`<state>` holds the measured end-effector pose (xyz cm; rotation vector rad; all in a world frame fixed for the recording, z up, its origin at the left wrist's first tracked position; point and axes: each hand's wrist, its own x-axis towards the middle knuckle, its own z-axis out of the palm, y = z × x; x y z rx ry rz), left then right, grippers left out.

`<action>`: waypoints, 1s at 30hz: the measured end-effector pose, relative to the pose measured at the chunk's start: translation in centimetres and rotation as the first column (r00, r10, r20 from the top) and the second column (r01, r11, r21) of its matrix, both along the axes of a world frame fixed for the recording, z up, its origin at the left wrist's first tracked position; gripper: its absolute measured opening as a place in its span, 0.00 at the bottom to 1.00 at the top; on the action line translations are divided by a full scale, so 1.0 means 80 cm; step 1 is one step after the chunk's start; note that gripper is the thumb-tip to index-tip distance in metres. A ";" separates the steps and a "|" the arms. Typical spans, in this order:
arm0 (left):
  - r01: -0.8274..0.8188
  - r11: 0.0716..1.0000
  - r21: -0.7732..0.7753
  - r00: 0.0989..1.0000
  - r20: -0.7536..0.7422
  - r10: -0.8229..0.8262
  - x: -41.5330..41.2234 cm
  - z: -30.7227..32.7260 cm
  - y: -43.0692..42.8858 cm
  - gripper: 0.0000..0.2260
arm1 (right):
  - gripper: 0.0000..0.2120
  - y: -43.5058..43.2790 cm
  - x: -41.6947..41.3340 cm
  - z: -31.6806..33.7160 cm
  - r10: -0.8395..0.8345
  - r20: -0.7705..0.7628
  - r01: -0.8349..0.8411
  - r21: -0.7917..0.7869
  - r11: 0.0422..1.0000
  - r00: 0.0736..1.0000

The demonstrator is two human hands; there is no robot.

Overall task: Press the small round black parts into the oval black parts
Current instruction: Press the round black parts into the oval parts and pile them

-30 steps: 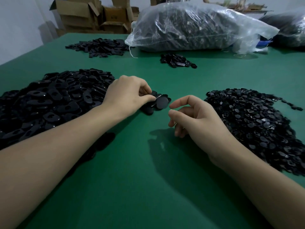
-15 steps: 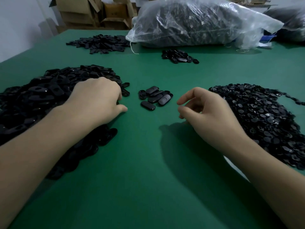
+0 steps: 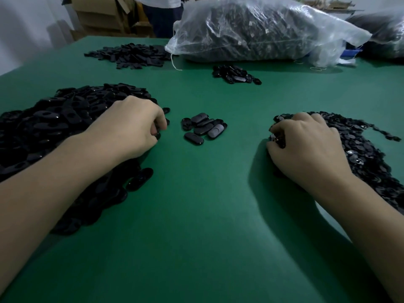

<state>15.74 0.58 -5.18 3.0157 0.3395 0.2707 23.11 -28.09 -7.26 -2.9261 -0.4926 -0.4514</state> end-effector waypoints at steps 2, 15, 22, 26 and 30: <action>0.034 0.999 -0.029 0.999 0.010 -0.034 0.000 0.003 -0.005 0.13 | 0.13 -0.001 0.001 0.000 -0.016 -0.014 0.016 -0.035 0.999 1.000; 0.148 0.102 -0.984 0.989 0.144 -0.047 -0.025 -0.015 -0.080 0.11 | 0.02 0.000 -0.003 0.010 0.064 -0.004 -0.063 0.108 0.992 0.998; 0.213 0.129 -0.968 0.977 0.209 -0.041 -0.043 -0.043 -0.089 0.18 | 0.02 -0.001 0.000 0.007 0.068 0.008 -0.068 0.088 0.994 0.998; 0.252 0.138 -0.958 0.968 0.251 -0.027 -0.042 -0.047 -0.092 0.18 | 0.02 -0.001 0.005 0.005 0.119 0.081 -0.131 0.159 0.979 0.990; 0.256 0.134 -0.957 0.967 0.255 -0.020 -0.040 -0.050 -0.091 0.18 | 0.03 0.011 -0.006 0.006 0.259 0.038 -0.241 0.509 0.826 0.965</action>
